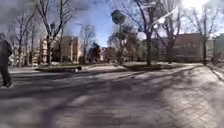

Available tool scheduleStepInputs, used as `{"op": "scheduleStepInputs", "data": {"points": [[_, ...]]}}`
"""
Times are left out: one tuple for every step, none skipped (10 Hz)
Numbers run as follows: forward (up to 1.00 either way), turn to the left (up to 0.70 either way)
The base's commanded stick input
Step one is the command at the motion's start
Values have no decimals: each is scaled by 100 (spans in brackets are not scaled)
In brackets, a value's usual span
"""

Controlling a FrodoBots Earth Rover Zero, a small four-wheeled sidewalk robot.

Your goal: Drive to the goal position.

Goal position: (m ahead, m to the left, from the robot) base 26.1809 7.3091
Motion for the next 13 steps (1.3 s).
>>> {"op": "scheduleStepInputs", "data": {"points": [[100,0],[100,0],[100,0],[100,0],[100,0],[100,0],[100,0],[100,0],[100,0],[100,0],[100,0],[100,0],[100,0]]}}
